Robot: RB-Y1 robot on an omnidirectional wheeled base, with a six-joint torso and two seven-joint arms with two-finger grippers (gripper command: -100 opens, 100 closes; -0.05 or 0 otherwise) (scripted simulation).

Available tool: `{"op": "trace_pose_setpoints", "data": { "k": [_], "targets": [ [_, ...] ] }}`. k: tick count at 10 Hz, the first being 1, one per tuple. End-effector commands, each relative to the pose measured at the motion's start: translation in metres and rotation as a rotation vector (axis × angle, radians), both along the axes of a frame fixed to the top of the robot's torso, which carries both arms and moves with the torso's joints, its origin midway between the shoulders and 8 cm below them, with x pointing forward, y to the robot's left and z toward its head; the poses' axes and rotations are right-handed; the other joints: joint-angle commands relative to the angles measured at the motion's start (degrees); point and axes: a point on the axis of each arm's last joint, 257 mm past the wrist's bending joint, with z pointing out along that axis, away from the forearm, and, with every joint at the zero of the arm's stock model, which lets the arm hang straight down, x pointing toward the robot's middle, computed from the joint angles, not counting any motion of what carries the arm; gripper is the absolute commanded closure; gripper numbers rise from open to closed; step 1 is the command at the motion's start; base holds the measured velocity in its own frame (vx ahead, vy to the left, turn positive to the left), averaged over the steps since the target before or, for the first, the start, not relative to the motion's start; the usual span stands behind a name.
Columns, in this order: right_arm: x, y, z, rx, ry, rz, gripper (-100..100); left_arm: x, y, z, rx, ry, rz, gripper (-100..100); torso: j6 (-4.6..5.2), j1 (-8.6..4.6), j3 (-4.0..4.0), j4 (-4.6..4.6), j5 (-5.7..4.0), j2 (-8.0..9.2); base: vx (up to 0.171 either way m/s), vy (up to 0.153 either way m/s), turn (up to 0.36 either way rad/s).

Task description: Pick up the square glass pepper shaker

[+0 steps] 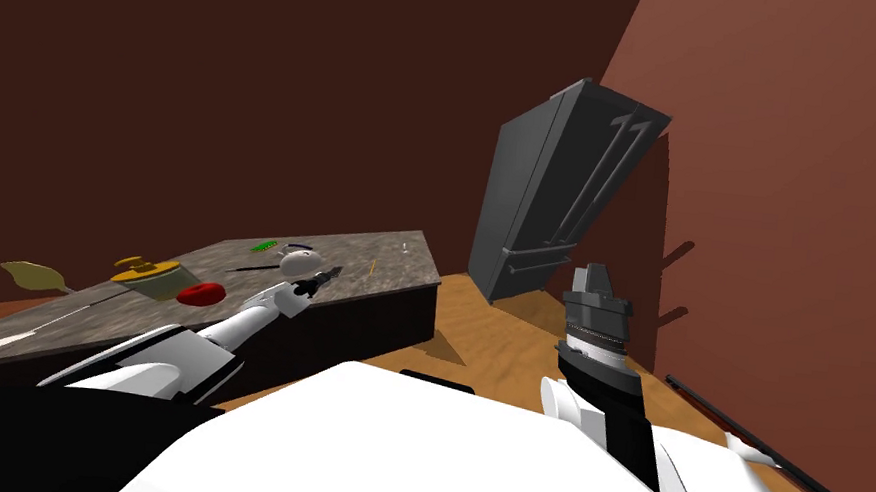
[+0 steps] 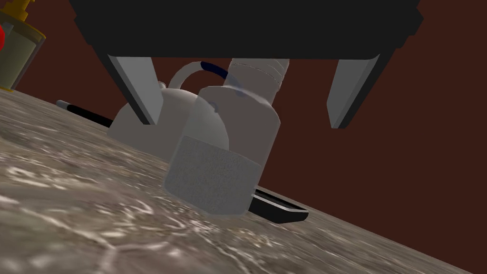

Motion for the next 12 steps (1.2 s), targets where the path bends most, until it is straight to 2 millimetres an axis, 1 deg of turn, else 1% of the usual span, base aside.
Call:
{"op": "trace_pose_setpoints", "data": {
  "k": [1,2,5,6,8,9,10,12],
  "targets": [
    [0.0,0.0,0.0,0.0,0.0,0.0,0,-0.014,0.011,-0.002,-0.001,0.001,0.0,-100,0.0,0.0,0.0,0.0,0.0,0.0,0.093,-0.064,-0.006],
    [0.0,0.0,0.0,0.0,0.0,0.0,0,-0.013,0.011,-0.002,-0.001,0.0,-0.002,-100,0.0,-0.05,0.01,0.0,-0.01,0.01,0.069,-0.038,0.007],
    [0.0,0.0,0.0,0.0,0.0,0.0,0,-0.037,0.031,-0.002,0.001,-0.003,0.001,-100,0.0,0.07,0.05,0.02,0.01,0.09,0.078,-0.035,-0.008],
    [0.0,0.0,0.0,0.0,0.0,0.0,0,-0.037,0.031,-0.002,0.001,-0.003,0.001,-100,0.0,0.01,0.02,0.01,0.0,0.03,0.07,-0.032,0.009],
    [0.0,0.0,0.0,0.0,0.0,0.0,0,-0.054,0.045,0.0,0.007,-0.007,0.004,-100,0.01,0.08,0.08,0.03,0.01,0.13,0.059,-0.034,-0.009],
    [0.0,0.0,0.0,0.0,0.0,0.0,0,-0.048,0.042,-0.003,0.005,-0.003,0.008,-100,0.01,0.03,0.06,0.03,0.01,0.11,0.032,-0.022,0.005],
    [0.0,0.0,0.0,0.0,0.0,0.0,0,-0.049,0.042,-0.002,0.005,-0.005,0.004,100,0.01,0.09,0.11,0.04,0.01,0.2,0.0,0.0,0.0],
    [0.0,0.0,0.0,0.0,0.0,0.0,0,-0.049,0.042,-0.002,0.008,-0.003,0.003,100,0.04,0.16,0.18,0.07,0.07,0.31,0.0,0.0,0.0]
  ]
}}
